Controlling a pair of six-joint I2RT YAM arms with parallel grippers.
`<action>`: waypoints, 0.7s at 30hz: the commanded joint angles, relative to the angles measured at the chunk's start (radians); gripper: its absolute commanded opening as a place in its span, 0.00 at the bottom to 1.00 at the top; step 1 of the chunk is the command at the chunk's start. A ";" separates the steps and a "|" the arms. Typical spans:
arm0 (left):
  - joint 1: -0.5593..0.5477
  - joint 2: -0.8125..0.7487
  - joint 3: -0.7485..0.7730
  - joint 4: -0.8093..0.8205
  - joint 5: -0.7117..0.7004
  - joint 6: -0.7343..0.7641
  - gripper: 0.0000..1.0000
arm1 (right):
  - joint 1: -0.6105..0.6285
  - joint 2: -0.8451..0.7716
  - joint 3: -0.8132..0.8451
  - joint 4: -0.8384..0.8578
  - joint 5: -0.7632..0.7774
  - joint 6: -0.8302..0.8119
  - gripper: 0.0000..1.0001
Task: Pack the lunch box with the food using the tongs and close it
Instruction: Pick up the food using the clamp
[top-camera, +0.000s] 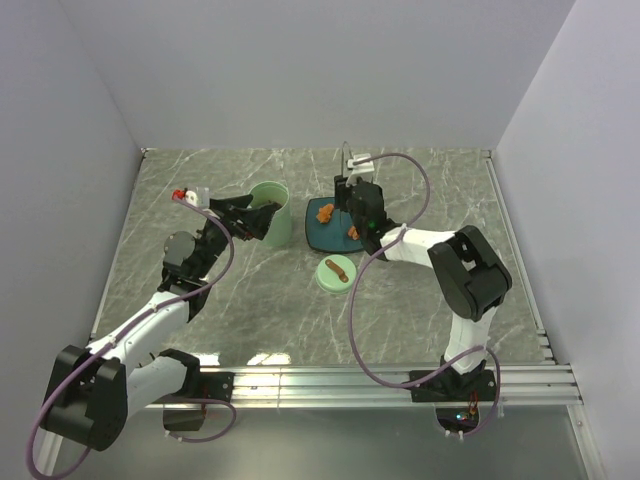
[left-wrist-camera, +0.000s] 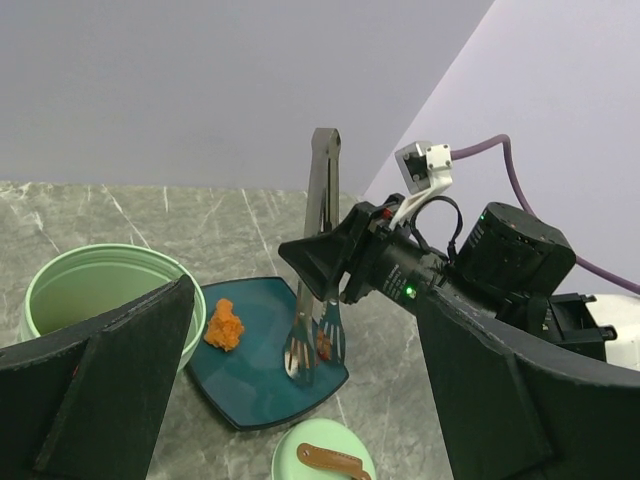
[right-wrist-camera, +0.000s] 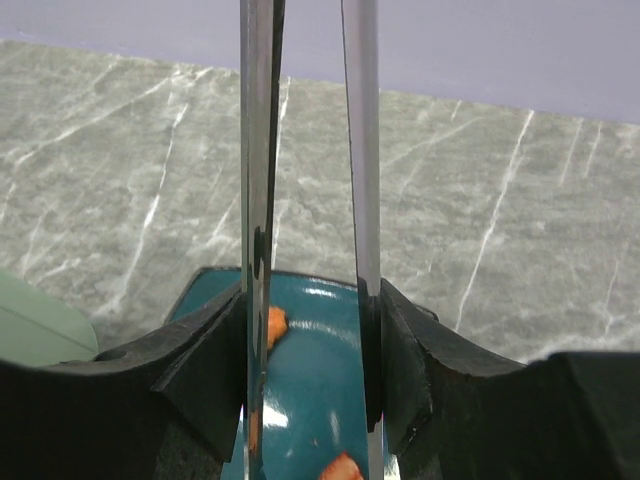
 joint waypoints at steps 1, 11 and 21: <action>0.009 -0.006 -0.003 0.053 0.022 -0.008 0.99 | -0.006 0.018 0.067 0.014 0.022 0.004 0.55; 0.021 -0.009 -0.011 0.066 0.036 -0.019 0.99 | -0.007 0.032 0.104 -0.038 0.056 0.008 0.55; 0.032 -0.009 -0.017 0.080 0.051 -0.030 0.99 | -0.007 0.044 0.136 -0.110 0.073 0.021 0.54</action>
